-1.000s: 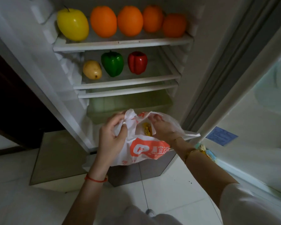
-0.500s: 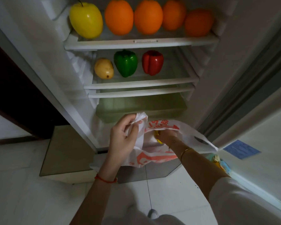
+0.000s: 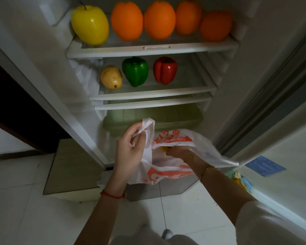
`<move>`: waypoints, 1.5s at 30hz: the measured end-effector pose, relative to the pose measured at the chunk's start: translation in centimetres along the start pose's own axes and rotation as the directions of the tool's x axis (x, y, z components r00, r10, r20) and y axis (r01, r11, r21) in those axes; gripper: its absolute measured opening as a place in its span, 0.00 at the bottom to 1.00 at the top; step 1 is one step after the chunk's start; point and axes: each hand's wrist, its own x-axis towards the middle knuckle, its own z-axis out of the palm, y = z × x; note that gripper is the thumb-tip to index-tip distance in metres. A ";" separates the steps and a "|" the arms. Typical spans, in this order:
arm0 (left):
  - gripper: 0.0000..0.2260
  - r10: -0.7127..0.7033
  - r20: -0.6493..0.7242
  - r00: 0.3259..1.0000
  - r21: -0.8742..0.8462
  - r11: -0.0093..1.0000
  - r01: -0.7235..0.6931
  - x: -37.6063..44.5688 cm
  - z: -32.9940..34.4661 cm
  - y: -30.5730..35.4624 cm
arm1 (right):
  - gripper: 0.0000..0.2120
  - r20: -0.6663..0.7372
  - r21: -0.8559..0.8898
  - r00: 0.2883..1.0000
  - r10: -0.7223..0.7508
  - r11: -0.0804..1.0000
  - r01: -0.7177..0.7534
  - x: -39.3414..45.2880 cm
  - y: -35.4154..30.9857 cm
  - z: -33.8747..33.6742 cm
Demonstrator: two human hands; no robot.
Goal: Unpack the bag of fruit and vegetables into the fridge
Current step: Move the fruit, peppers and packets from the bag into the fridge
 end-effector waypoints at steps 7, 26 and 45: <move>0.14 0.007 0.004 1.000 -0.023 1.000 -0.007 -0.7 0.5 0.6 | 0.19 0.040 -0.037 0.998 0.040 0.999 -0.038 -2.4 -1.5 -1.7; 0.17 0.026 -0.049 0.998 -0.048 0.998 -0.029 -1.8 0.7 2.5 | 0.20 -0.263 0.043 0.915 -0.306 0.944 0.328 -4.2 -3.0 -6.2; 0.15 0.039 0.120 0.992 0.004 0.999 -0.039 -4.8 4.0 3.8 | 0.21 -0.582 0.164 0.810 -0.076 0.964 0.208 -17.2 5.0 -4.7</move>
